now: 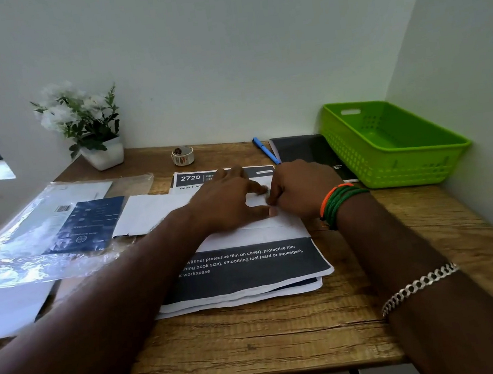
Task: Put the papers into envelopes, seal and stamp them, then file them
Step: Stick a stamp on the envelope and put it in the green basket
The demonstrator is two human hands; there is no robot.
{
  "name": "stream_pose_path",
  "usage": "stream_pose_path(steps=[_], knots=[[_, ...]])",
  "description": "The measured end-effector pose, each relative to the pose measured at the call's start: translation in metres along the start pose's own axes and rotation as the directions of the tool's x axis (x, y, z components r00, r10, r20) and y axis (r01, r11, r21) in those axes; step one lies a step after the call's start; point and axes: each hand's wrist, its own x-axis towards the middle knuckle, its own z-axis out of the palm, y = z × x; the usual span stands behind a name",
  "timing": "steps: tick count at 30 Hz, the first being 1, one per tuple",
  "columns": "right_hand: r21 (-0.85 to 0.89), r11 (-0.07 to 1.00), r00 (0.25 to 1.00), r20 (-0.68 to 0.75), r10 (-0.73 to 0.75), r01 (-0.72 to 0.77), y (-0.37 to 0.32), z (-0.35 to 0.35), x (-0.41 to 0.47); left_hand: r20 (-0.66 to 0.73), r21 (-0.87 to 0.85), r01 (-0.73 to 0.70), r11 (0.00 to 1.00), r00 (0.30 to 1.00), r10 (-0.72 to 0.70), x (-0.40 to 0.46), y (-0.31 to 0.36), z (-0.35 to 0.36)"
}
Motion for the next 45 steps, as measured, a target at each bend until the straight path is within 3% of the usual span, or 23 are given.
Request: stream_pose_path(steps=[4, 6, 16, 22, 31, 38, 45], knots=[[0.323, 0.946, 0.997, -0.057, 0.059, -0.037, 0.009, 0.0, -0.007, 0.003, 0.007, 0.001, 1.0, 1.0, -0.002, 0.0, 0.0, 0.0], [0.391, 0.918, 0.987, -0.11, 0.119, -0.067, 0.011, 0.0, -0.007, 0.006, 0.013, 0.002, 1.0, 1.0, -0.002, 0.0, 0.001, 0.0], [0.158, 0.985, 0.993, -0.089, 0.081, -0.066, 0.005, 0.003, -0.004, 0.009, 0.026, -0.002, 1.0, 1.0, 0.002, -0.001, 0.001, 0.0], [0.357, 0.929, 0.977, -0.137, 0.161, -0.103, 0.012, 0.007, 0.0, 0.012, 0.026, 0.006, 1.0, 1.0, -0.007, 0.001, 0.001, 0.0], [0.135, 0.977, 0.981, -0.072, 0.178, -0.168, 0.008, 0.011, 0.009, 0.01, 0.023, -0.002, 1.0, 1.0, 0.002, 0.0, 0.001, 0.001], [0.326, 0.933, 0.97, -0.137, 0.203, -0.15, 0.01, 0.009, -0.002, 0.006, 0.016, -0.006, 1.0, 1.0, 0.006, 0.0, 0.0, 0.001], [0.177, 0.963, 0.973, -0.07, 0.218, -0.203, 0.005, 0.01, 0.003, 0.002, 0.016, -0.005, 1.0, 1.0, 0.005, -0.001, 0.0, 0.001]])
